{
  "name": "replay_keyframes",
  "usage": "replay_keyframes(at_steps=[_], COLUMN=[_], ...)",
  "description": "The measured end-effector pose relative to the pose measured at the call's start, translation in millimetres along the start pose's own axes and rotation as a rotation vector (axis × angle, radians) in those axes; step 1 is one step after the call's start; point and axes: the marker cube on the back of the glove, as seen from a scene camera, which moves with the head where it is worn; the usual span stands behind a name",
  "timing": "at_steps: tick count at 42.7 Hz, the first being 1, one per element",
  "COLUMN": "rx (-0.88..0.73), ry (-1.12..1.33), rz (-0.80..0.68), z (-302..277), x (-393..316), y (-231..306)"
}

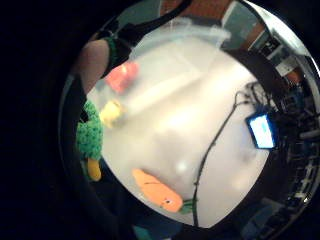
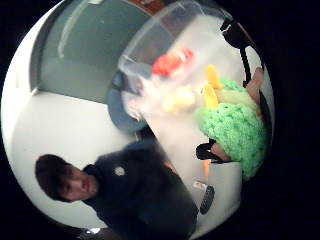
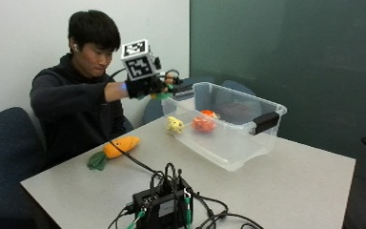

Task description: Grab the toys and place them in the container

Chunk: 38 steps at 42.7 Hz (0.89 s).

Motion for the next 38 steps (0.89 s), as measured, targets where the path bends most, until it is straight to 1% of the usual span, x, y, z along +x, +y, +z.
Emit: replay_keyframes(at_steps=[4,8,13,15,18,22,26,29,32,38], rx=[0.100,0.098,-0.053,-0.132,-0.229,-0.243,-0.206,-0.216,-0.270,-0.472], ry=[-0.056,-0.037,0.017,0.036,0.042,0.022,0.014,0.057,0.089,0.138], rz=[0.013,0.013,0.030,0.041,0.007,-0.012,0.025,0.047,0.061,0.054], z=[-41.8,-40.9,0.9,17.1,31.9,32.2,12.2,-4.0,-17.5,-19.6], x=[-21.0,-46.2,-85.6,-92.2,-96.0,-90.6,-66.2,-42.3,-17.8,26.4], y=[-30.5,-61.0,-93.4,-98.8,-97.1,-87.1,-71.3,-51.4,-22.7,57.9])
